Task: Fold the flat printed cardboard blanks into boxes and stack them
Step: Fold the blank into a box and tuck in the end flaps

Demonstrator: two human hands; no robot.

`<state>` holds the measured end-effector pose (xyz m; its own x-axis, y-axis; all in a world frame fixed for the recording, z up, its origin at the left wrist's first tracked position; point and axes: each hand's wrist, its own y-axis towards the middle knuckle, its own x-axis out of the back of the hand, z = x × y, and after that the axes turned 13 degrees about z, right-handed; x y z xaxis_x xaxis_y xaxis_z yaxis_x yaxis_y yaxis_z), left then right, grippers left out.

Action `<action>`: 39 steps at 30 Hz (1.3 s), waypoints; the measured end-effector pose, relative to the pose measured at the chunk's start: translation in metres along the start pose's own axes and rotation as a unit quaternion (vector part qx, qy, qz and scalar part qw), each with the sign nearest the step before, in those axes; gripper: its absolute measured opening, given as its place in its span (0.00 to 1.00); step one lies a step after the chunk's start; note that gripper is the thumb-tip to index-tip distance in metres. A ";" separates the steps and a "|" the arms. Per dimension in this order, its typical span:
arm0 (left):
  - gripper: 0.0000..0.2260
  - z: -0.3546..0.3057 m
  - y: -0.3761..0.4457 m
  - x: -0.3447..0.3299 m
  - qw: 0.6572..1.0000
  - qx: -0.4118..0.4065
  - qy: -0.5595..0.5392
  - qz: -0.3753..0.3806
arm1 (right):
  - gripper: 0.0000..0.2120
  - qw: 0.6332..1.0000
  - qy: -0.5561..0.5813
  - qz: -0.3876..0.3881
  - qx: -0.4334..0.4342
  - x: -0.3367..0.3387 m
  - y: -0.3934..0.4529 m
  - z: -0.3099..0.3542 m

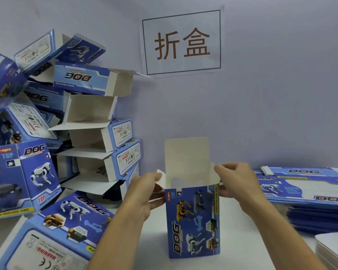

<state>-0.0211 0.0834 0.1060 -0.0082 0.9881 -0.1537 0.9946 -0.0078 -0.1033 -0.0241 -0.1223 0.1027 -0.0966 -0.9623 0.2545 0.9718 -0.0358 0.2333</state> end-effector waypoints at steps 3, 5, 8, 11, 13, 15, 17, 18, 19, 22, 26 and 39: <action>0.05 0.001 0.000 0.000 0.999 0.013 0.030 -0.022 | 0.07 0.998 0.053 0.024 -0.017 0.004 0.000 0.000; 0.06 0.005 0.002 0.000 0.999 0.027 0.041 -0.022 | 0.06 0.996 0.078 0.028 -0.036 0.007 0.002 -0.001; 0.06 0.011 0.001 -0.003 0.998 0.053 -0.025 0.033 | 0.06 0.992 0.097 0.035 -0.067 0.012 0.003 0.000; 0.07 0.013 0.000 -0.005 0.998 0.036 -0.034 0.042 | 0.07 0.993 0.065 0.050 -0.088 0.013 0.004 0.005; 0.07 0.010 -0.001 -0.007 0.999 0.013 0.004 0.028 | 0.11 0.994 -0.013 0.053 -0.093 0.011 0.003 0.012; 0.07 0.006 -0.001 -0.010 0.998 0.002 0.057 0.024 | 0.16 0.988 -0.128 0.034 -0.081 0.007 0.001 0.019; 0.08 0.003 -0.001 -0.012 0.993 0.000 0.114 0.020 | 0.21 0.973 -0.222 0.007 -0.068 0.005 0.000 0.021; 0.09 0.001 -0.001 -0.012 0.991 -0.001 0.137 0.013 | 0.21 0.968 -0.243 -0.001 -0.063 0.005 0.000 0.020; 0.09 0.000 -0.001 -0.012 0.988 -0.004 0.152 0.009 | 0.20 0.969 -0.238 -0.006 -0.058 0.007 0.001 0.018; 0.10 0.002 -0.001 -0.010 0.989 -0.018 0.149 0.014 | 0.13 0.995 -0.068 -0.003 -0.078 0.014 0.007 0.008; 0.09 0.008 -0.001 -0.010 0.996 -0.022 0.085 0.017 | 0.06 0.954 0.255 0.068 -0.140 0.027 0.013 -0.008; 0.08 0.044 0.012 -0.033 0.975 -0.182 -0.124 0.011 | 0.23 0.927 0.367 0.064 -0.050 -0.023 0.008 -0.054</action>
<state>-0.0137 0.0444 0.0666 0.0334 0.9204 -0.3896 0.9651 0.0715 0.2517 -0.0026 -0.1149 0.0484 0.1586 -0.8837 -0.4404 0.9836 0.1025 0.1486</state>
